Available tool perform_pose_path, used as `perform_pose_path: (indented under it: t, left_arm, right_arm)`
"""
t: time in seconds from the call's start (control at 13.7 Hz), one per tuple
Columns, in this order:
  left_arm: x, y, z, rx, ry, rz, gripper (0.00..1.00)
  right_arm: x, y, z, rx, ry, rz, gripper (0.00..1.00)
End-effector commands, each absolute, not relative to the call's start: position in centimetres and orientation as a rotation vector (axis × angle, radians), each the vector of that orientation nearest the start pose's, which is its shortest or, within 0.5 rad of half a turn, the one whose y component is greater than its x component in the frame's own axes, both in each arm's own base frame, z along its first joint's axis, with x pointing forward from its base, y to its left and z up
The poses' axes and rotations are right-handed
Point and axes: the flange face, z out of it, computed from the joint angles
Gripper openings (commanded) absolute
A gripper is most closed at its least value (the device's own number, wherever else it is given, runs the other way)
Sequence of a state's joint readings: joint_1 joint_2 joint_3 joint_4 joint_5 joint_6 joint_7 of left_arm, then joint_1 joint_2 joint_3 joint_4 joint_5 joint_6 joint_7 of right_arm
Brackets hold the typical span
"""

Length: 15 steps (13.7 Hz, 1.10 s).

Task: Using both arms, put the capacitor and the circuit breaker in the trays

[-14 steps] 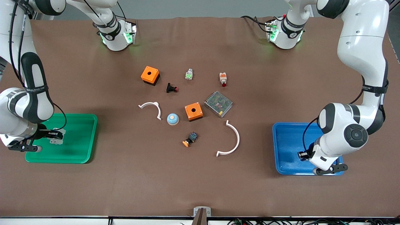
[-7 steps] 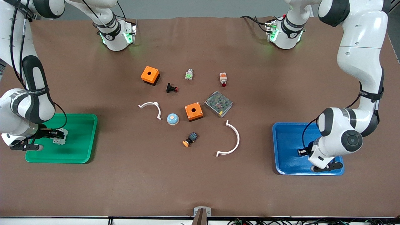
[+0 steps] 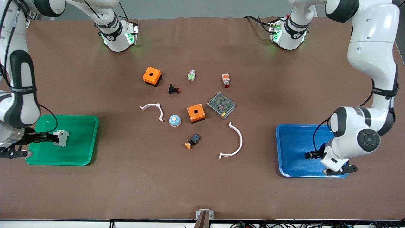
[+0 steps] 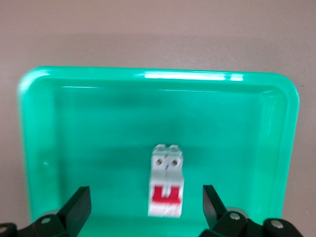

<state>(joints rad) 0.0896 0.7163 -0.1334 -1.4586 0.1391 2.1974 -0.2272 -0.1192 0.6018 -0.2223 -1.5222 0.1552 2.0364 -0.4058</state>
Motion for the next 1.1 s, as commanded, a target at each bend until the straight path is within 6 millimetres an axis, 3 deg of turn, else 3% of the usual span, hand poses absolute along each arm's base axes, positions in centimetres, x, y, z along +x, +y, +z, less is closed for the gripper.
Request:
perform_pose_path:
  t: [0.0,0.15,0.29,0.44,0.73,1.02]
  left_arm:
    - [71.1,-0.5,35.9,-3.076,-0.185,-0.102,1.00]
    - [70.1,-0.8,42.1,-3.063,-0.173,-0.174,1.00]
    - [67.8,-1.5,48.3,-3.055,-0.138,-0.168,1.00]
    - [65.0,-1.6,53.9,-3.038,-0.142,-0.150,1.00]
    - [59.5,-1.9,61.1,-3.022,-0.086,-0.070,1.00]
    - [55.5,-3.3,64.9,-3.044,-0.078,-0.025,1.00]
  right_arm:
    - [67.3,-16.3,35.5,-3.086,0.018,0.096,1.00]
    - [67.2,-12.8,37.1,-3.073,0.055,0.142,1.00]
    - [67.2,-8.5,39.2,-3.068,0.084,0.162,1.00]
    - [66.7,-6.3,41.1,-3.084,0.096,0.194,1.00]
    - [64.4,-5.6,46.9,-3.095,0.044,0.218,1.00]
    - [62.0,-5.6,52.5,-3.093,0.040,0.187,1.00]
